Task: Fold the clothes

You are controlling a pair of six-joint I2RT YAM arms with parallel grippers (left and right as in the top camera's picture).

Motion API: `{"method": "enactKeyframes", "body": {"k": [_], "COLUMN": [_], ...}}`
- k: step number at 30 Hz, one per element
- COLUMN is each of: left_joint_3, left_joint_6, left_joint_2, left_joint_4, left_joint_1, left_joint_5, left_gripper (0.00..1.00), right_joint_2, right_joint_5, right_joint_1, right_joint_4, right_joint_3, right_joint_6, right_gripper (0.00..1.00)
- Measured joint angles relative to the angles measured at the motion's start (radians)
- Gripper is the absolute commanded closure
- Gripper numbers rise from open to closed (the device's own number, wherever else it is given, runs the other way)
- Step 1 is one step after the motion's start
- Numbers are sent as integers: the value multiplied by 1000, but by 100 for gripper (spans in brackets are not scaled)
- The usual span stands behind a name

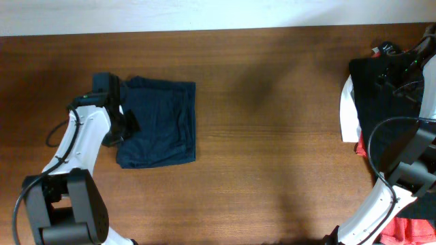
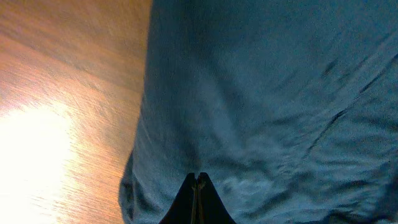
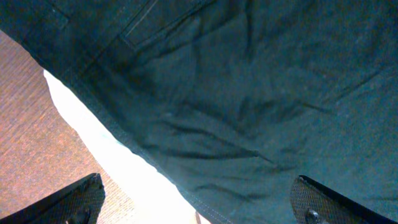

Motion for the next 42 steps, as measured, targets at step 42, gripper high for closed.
{"method": "enactKeyframes", "body": {"k": [42], "left_joint_3": [115], "left_joint_6": [27], "left_joint_2": [256], "left_joint_4": [335], "left_joint_1": [0], "left_joint_5": [-32], "left_gripper": [95], "right_joint_2": [0], "right_joint_5": [-1], "right_joint_1": [0], "right_joint_4": [0], "right_joint_3": [0], "right_joint_6": [0], "right_gripper": [1]}}
